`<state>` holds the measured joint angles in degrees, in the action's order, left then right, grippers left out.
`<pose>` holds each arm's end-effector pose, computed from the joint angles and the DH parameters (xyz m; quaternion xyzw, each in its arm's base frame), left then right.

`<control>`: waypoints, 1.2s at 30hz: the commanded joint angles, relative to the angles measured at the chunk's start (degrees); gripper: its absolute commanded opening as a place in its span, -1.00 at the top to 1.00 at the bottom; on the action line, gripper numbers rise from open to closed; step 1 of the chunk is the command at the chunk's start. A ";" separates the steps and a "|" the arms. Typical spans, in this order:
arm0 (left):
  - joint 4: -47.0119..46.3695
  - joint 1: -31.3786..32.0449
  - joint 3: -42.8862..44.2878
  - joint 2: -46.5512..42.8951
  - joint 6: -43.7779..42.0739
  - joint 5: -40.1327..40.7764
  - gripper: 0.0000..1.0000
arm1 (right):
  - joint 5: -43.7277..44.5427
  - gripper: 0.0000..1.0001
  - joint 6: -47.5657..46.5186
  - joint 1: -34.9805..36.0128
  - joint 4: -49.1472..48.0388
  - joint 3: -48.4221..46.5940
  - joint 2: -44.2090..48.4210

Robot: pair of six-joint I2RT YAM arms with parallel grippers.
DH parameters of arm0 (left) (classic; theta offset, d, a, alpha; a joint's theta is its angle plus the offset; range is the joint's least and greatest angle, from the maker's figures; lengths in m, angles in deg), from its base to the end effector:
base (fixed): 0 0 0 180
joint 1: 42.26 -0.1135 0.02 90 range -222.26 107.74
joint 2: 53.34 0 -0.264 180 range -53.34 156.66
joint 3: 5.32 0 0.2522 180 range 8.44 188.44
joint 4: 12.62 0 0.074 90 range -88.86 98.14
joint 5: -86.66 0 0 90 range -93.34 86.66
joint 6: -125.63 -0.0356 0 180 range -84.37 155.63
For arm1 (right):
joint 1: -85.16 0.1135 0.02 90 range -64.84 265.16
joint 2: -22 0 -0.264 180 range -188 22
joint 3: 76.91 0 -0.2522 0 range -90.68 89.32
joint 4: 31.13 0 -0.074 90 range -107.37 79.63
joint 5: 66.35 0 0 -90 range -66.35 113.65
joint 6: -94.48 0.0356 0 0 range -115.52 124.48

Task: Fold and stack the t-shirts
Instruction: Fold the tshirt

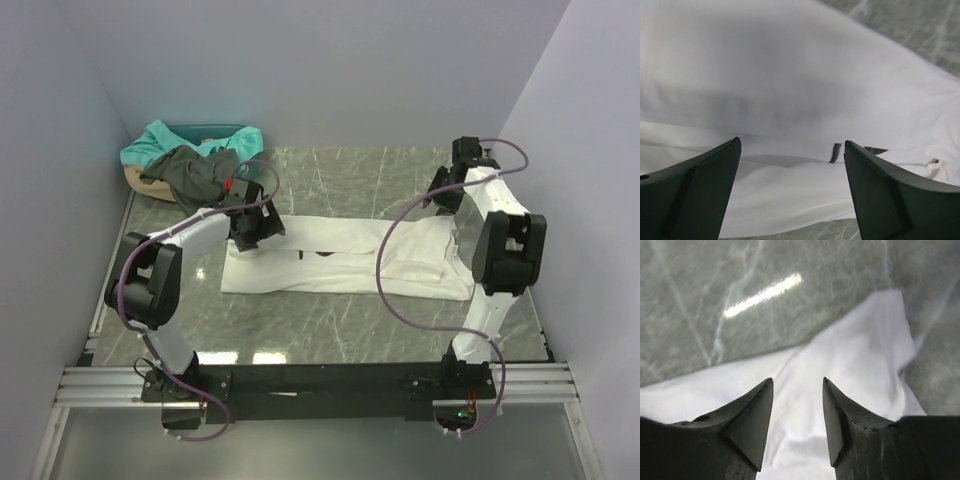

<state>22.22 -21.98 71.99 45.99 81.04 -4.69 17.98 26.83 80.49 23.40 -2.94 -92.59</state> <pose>0.3341 -0.1244 0.1877 -0.2052 0.9362 -0.1642 0.2335 0.4276 -0.0314 0.2184 0.2157 0.9472 0.0832 0.2222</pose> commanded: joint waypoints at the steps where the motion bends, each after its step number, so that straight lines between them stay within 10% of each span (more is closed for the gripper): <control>1: 0.71 1.52 5.96 -2.56 -2.95 1.17 -0.81 | -0.40 -0.03 -2.57 -0.52 2.29 3.22 11.73; 12: 1.24 12.49 13.69 0.25 -6.65 0.91 -0.75 | -1.88 0.18 1.38 -5.00 1.68 36.26 30.20; 36: 4.67 23.32 21.00 6.23 -5.94 0.47 -0.74 | -0.13 0.39 1.29 -6.32 -4.30 41.82 26.70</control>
<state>26.24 1.29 91.02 52.57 75.51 -4.97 16.91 28.21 74.61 19.91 37.93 -66.54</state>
